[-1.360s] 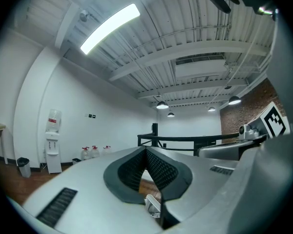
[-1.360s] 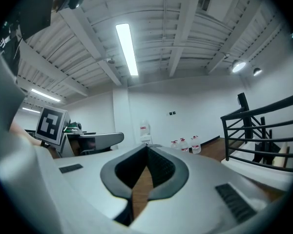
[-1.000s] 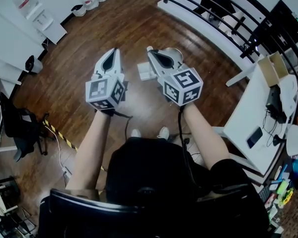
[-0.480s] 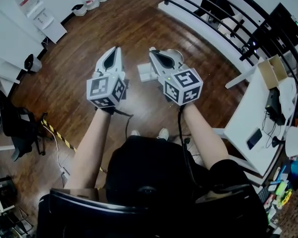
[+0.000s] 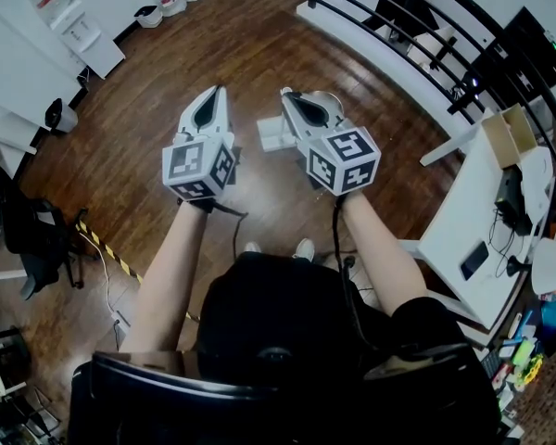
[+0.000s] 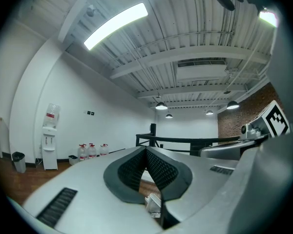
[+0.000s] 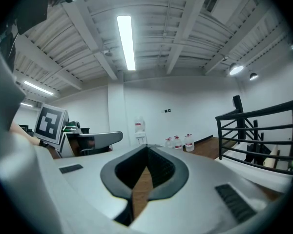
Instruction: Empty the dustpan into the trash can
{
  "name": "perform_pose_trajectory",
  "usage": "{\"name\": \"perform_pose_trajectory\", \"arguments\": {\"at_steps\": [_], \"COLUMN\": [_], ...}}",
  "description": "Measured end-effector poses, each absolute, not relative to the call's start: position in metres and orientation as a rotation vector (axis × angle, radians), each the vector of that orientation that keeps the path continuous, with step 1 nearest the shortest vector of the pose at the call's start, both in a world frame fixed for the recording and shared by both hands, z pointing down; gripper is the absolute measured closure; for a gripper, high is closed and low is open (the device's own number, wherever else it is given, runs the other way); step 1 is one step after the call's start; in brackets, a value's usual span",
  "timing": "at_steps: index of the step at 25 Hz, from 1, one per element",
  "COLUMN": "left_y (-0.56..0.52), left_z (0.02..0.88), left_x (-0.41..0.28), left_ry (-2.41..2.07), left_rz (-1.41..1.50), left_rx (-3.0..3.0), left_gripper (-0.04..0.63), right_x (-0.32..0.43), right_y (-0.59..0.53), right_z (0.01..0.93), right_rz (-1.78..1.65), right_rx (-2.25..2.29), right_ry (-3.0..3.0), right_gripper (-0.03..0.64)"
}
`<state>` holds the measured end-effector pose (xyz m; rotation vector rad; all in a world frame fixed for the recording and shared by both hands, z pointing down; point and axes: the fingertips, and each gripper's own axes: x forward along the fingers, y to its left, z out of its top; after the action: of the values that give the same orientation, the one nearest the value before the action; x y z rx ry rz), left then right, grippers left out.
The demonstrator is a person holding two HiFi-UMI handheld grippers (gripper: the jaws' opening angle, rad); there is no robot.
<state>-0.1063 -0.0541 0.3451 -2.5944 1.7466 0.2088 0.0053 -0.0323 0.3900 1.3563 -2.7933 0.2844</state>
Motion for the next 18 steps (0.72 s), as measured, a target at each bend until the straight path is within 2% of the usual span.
{"name": "perform_pose_trajectory", "arguments": {"at_steps": [18], "left_y": [-0.042], "left_z": [0.348], "left_x": [-0.107], "left_ry": [1.752], "left_rz": [0.188], "left_rx": [-2.594], "left_gripper": [0.592], "right_x": [0.002], "right_y": [-0.023], "right_z": [0.392], "right_rz": [0.304], "right_rx": [1.347], "right_ry": [-2.794], "right_gripper": [0.614]}}
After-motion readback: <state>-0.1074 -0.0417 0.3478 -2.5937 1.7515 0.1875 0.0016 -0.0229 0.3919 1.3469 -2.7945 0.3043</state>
